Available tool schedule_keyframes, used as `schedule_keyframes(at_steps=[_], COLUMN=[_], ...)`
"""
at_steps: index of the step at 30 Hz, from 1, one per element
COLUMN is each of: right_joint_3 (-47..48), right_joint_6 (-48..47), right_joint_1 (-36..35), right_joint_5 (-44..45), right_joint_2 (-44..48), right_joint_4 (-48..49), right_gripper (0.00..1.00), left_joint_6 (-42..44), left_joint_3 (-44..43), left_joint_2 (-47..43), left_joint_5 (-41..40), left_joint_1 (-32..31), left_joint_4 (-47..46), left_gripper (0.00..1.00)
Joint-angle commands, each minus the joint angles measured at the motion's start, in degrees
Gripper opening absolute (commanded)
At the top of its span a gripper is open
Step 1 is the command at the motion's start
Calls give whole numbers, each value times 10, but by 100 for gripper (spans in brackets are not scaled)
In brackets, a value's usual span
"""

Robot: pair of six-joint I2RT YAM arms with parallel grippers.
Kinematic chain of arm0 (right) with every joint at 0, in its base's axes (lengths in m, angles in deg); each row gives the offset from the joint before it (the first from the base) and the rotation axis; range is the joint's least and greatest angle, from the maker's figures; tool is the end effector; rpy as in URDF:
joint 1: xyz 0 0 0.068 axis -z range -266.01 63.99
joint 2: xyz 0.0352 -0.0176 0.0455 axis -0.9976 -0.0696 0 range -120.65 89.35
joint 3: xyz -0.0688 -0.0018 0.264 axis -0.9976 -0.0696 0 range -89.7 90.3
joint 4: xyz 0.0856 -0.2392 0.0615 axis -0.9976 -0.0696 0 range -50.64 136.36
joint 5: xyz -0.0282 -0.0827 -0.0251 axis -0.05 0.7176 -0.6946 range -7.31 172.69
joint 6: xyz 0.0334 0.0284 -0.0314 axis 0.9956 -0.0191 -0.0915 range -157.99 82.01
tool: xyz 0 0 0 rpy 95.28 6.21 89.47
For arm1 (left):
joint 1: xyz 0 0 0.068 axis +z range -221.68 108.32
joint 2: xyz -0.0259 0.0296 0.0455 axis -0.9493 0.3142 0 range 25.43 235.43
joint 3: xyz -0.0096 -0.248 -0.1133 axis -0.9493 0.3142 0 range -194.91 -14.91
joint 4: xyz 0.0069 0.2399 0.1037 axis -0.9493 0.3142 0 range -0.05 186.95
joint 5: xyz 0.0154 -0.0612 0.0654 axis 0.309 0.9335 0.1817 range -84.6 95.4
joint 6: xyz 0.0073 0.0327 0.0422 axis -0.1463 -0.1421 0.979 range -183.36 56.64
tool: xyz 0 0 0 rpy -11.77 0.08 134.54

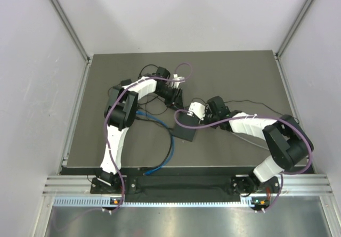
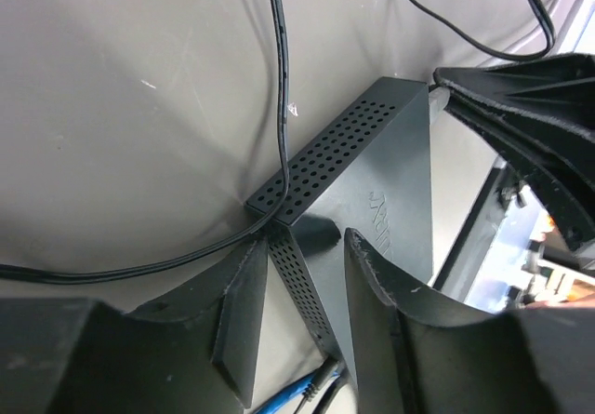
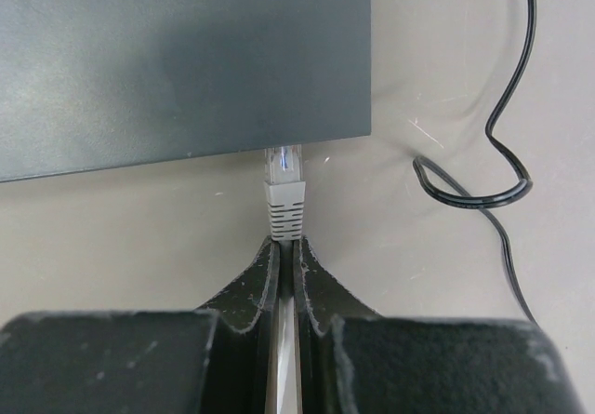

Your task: Insert the plug into the switch port

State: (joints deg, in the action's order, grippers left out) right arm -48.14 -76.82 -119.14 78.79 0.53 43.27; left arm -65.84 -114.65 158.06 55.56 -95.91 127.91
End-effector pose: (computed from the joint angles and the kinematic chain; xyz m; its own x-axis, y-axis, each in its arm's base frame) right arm 0.2455 0.1631 0.1540 -0.1376 -0.8367 -0.5301 -0.8574 0.3686 -0.3592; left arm 0.4164 -0.2173 0.1336 -0.8820 0.3664 -0.2963 0.4548 0.4974 -0.7388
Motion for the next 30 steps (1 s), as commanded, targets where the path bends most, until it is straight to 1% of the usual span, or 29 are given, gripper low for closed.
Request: schedule_keyframes(at_steps=[1,3,9,11,14,17,22,23,25,30], right_joint_3=[45,55,109,123,132,133,138,133,130,140], right_joint_6=[0,-1,6,10,17,30,67,67,70,60], right_joint_1=[-33,-36,-53,-67,-91,-101,-101,-101,-102,-100], right_joint_5=[-45,-41,-49,-43,-17,-1,-15,-16,-27,-25], right_joint_2=[-17,-21,-43,-57,-73,-75,-76,-73,-72,-75], right_joint_4=[59,49,4,2,7,27,69,95,104,81], right_gripper=[0,0,0,0,0,0,0,0,0,0], left_joint_6=[-46,-63,-95,-110,-123,-132,-140,-137,-126,-116], left_joint_3=[32,45,68,85,103,112,119,119,118,112], left_joint_2=[-2,-4,-7,-13,-19,-25,-31,-32,-32,-38], left_joint_5=[60,63,65,69,76,80,86,88,87,77], left_joint_1=[-34,-36,-37,-37,-33,-30,-28,-27,-25,-6], left_joint_4=[-22,-43,-65,-82,-97,-111,-123,-119,-111,-103], left_gripper=[42,40,37,36,36,35,35,35,36,43])
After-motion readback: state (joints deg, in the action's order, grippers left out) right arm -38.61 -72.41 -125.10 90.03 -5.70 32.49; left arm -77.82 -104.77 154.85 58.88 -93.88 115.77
